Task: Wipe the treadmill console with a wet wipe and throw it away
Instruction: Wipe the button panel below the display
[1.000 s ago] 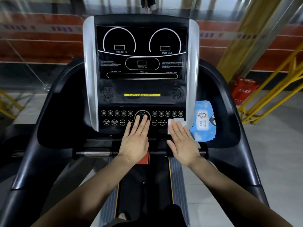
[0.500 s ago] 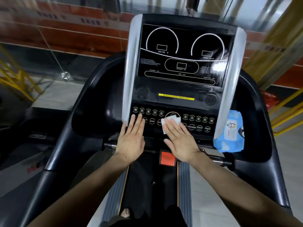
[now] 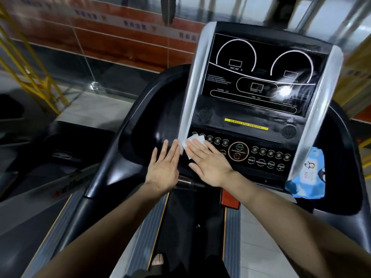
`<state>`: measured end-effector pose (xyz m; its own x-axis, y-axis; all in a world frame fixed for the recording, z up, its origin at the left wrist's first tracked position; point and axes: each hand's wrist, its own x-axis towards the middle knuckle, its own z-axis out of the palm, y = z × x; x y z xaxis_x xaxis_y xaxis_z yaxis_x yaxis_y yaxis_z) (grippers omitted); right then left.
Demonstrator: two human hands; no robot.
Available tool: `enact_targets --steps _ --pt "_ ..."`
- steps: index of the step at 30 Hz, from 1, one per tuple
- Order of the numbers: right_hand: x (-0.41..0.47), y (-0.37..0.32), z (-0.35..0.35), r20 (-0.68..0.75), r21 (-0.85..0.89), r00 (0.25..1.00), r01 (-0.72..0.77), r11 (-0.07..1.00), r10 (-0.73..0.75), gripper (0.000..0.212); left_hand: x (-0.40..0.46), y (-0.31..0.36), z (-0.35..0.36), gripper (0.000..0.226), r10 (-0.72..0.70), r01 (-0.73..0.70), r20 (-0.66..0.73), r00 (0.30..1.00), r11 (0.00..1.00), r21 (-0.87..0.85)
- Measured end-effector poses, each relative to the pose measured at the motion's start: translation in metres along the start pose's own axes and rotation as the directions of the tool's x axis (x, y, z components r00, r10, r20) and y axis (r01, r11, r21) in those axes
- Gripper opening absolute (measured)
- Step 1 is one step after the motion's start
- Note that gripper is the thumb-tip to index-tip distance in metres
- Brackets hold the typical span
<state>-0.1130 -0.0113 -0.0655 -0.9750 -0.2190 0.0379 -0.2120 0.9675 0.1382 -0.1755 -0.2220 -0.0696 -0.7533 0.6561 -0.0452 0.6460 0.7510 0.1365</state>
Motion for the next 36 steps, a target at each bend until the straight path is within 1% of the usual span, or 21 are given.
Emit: enact_targets --steps 4,9,14,17,20,22,27,32,36 --pt "0.006 -0.001 0.000 0.011 -0.029 0.998 0.057 0.998 -0.057 0.066 -0.003 -0.007 0.000 0.083 -0.013 0.013 0.017 1.000 1.000 0.002" --pt "0.006 0.004 0.001 0.029 -0.091 0.993 0.113 0.989 -0.111 0.066 -0.006 -0.012 0.005 0.080 -0.030 0.030 0.037 0.999 1.000 0.000" --pt "0.001 0.017 0.003 0.045 -0.127 0.980 0.200 0.971 -0.196 0.064 -0.005 -0.004 0.006 0.081 -0.030 0.031 0.028 0.999 0.999 -0.018" --pt "-0.006 0.024 0.005 0.037 -0.134 0.975 0.221 0.966 -0.218 0.063 -0.007 0.001 0.007 0.079 -0.029 0.030 0.011 1.000 0.999 -0.017" --pt "-0.023 0.035 0.008 0.060 -0.144 0.973 0.231 0.962 -0.224 0.063 -0.009 0.006 0.007 0.078 -0.022 0.022 -0.001 1.000 1.000 -0.008" --pt "-0.037 0.045 0.010 0.068 -0.148 0.975 0.221 0.964 -0.213 0.062 -0.010 0.011 0.007 0.079 -0.017 0.017 -0.017 1.000 1.000 -0.021" --pt "-0.071 0.061 0.013 0.012 -0.111 0.991 0.136 0.984 -0.136 0.062 -0.009 0.030 0.005 0.082 0.016 -0.019 -0.083 0.996 0.999 -0.033" --pt "-0.109 0.083 0.014 0.011 -0.096 0.998 0.067 0.993 -0.066 0.062 0.000 0.061 0.003 0.083 0.078 -0.080 -0.122 0.989 0.997 -0.004" --pt "-0.147 0.104 0.013 0.001 -0.087 1.000 0.005 0.996 -0.005 0.062 0.008 0.094 0.001 0.080 0.133 -0.131 -0.112 0.985 0.991 0.025"
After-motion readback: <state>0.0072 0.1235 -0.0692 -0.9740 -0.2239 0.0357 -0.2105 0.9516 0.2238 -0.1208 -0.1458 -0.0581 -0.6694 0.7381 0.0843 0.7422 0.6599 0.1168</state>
